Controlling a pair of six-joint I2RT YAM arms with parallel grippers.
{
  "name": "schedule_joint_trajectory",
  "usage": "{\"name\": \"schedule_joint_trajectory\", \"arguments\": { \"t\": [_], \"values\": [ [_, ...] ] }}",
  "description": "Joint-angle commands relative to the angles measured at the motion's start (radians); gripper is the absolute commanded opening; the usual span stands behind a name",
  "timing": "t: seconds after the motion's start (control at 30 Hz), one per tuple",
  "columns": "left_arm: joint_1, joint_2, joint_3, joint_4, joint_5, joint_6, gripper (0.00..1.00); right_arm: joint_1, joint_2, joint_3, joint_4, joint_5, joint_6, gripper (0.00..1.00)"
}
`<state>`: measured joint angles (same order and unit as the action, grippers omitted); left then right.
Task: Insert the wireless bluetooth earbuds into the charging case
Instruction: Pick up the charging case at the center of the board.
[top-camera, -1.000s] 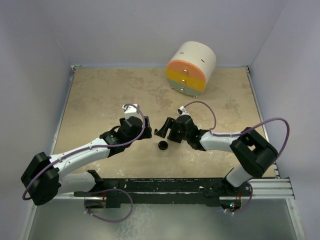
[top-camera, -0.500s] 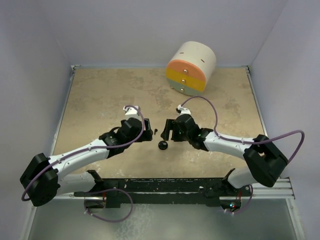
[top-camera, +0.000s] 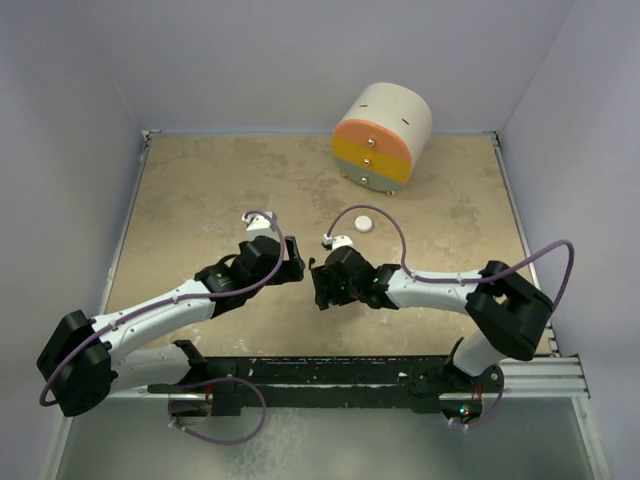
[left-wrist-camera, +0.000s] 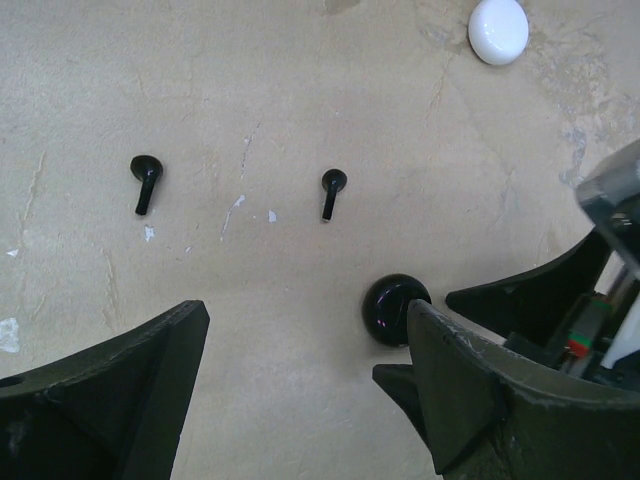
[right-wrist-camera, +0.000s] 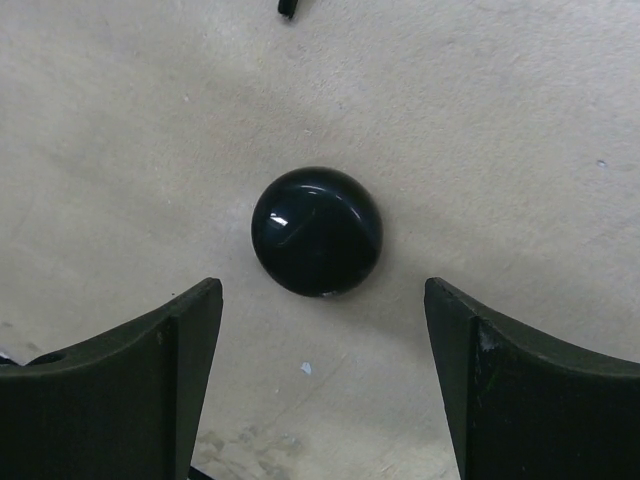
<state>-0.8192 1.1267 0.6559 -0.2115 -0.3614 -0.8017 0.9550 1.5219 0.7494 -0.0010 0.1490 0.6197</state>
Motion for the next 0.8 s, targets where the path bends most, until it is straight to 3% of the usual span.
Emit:
{"name": "schedule_joint_trajectory", "arguments": {
  "t": [0.0,0.23,0.53,0.77],
  "values": [
    [0.003,-0.022,0.024,0.008,-0.014,-0.012,0.80,0.016,0.065,0.072,-0.037,0.061,-0.073,0.82],
    [0.003,-0.002,0.037,-0.001,-0.024,-0.003,0.80,0.021,0.136,0.094,-0.052,0.098,-0.082,0.77],
    [0.005,0.014,0.046,-0.005,-0.030,-0.007,0.80,0.044,0.129,0.059,-0.057,0.089,-0.068,0.59],
    [0.008,0.024,0.047,-0.010,-0.024,-0.016,0.80,0.051,0.110,0.053,-0.052,0.103,-0.062,0.23]
  ]
}}
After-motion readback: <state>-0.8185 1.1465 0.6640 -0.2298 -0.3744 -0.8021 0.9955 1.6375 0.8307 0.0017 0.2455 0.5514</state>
